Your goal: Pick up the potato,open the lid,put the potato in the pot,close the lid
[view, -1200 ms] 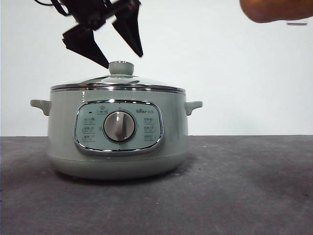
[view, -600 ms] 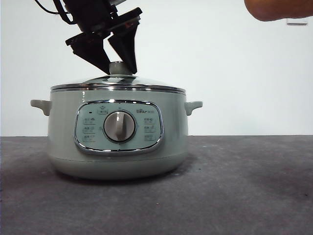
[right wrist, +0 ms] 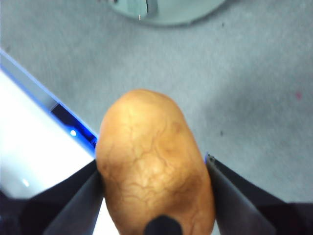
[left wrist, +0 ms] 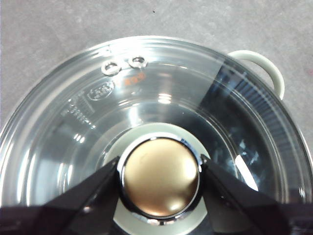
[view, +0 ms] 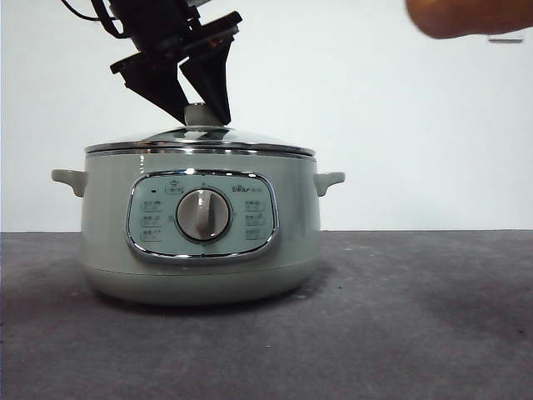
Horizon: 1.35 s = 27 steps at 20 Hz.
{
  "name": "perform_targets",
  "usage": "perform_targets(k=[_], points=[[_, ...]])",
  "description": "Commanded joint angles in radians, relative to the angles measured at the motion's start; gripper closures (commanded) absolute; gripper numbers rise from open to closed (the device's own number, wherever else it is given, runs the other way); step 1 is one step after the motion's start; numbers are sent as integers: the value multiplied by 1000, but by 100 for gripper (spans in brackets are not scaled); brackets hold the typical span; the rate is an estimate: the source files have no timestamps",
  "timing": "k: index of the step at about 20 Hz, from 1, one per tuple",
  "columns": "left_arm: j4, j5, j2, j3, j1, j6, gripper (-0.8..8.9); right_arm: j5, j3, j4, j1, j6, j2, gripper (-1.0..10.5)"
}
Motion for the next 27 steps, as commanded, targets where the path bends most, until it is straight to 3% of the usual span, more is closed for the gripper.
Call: perform_targets(k=[1, 8, 21, 27], points=[[10, -23, -43, 72, 24, 14, 823, 3, 30, 26, -1, 16, 46, 949], [-104, -32, -47, 232, 124, 66, 822, -8, 263, 68, -35, 5, 299, 950], [-107, -27, -53, 240, 437, 60, 822, -93, 857, 95, -119, -59, 957, 949], [-84, -21, -53, 240, 477, 61, 822, -93, 949, 113, -119, -90, 1133, 945]])
